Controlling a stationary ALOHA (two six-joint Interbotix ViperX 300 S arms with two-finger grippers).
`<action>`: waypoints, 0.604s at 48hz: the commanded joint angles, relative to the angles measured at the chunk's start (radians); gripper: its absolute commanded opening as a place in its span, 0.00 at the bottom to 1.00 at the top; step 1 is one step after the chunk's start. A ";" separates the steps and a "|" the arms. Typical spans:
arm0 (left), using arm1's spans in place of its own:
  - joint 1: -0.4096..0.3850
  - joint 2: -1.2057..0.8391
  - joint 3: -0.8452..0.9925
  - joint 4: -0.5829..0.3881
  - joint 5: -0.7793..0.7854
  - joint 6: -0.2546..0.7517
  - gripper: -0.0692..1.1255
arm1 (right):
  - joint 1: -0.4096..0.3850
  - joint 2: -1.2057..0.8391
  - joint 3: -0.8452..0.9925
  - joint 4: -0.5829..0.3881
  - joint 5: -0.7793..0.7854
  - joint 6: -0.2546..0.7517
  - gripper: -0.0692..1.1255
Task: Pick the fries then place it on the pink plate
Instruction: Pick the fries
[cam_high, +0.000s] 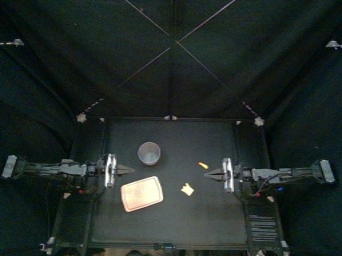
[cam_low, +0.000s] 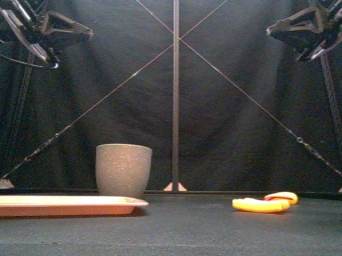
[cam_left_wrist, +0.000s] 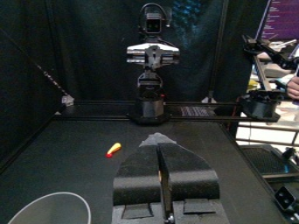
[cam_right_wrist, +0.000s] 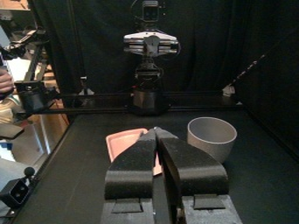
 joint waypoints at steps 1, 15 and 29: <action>0.005 0.011 -0.020 0.000 0.006 0.002 0.06 | -0.006 0.032 -0.011 0.008 -0.006 0.011 0.06; 0.003 0.014 -0.029 0.000 0.006 0.002 0.06 | -0.031 0.252 -0.041 0.012 -0.006 0.018 0.10; 0.006 0.017 -0.023 -0.002 0.008 0.000 0.06 | -0.118 0.374 -0.100 0.109 -0.041 0.018 0.56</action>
